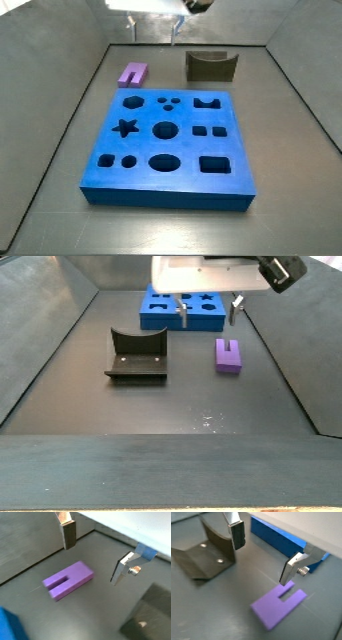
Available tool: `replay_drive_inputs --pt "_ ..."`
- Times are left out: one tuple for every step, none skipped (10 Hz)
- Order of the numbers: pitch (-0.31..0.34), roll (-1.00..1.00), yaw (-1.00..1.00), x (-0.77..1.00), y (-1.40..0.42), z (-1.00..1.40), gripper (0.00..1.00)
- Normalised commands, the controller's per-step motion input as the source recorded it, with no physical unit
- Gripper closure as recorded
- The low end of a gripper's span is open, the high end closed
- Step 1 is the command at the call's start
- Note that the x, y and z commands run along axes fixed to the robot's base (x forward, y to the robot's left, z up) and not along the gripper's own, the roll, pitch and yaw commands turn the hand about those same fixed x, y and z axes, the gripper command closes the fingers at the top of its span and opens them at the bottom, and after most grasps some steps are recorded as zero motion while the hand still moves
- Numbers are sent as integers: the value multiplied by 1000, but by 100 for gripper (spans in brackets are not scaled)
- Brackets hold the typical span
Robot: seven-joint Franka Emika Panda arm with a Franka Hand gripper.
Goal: Pick up the double-square object. Move up. Rotate the double-square object. Place the double-square object on the fixture. Regrasp the double-square object. Move to above the board. Insert the double-square object.
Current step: Pick up the double-square object.
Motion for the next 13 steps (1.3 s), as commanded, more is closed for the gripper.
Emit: replay_drive_inputs --pt "0 0 17 -394 -469 -443 0" --pt "0 0 31 -434 -403 -451 0" --pt "51 60 97 -477 -297 -380 0" --pt "49 91 143 -480 -203 -446 0" --pt "0 89 106 -463 -149 -503 0" --pt "0 51 91 -411 -123 -546 0" --pt "-69 71 83 -329 -137 -554 0" --pt "-231 126 40 -211 -123 -560 0" --pt "-323 160 0 -146 -54 -583 0" --pt "-334 203 0 -23 0 -603 0" --pt "-351 229 0 0 0 -637 0" --pt "-394 220 0 0 0 -669 0" --pt "-446 249 0 -26 0 -711 0"
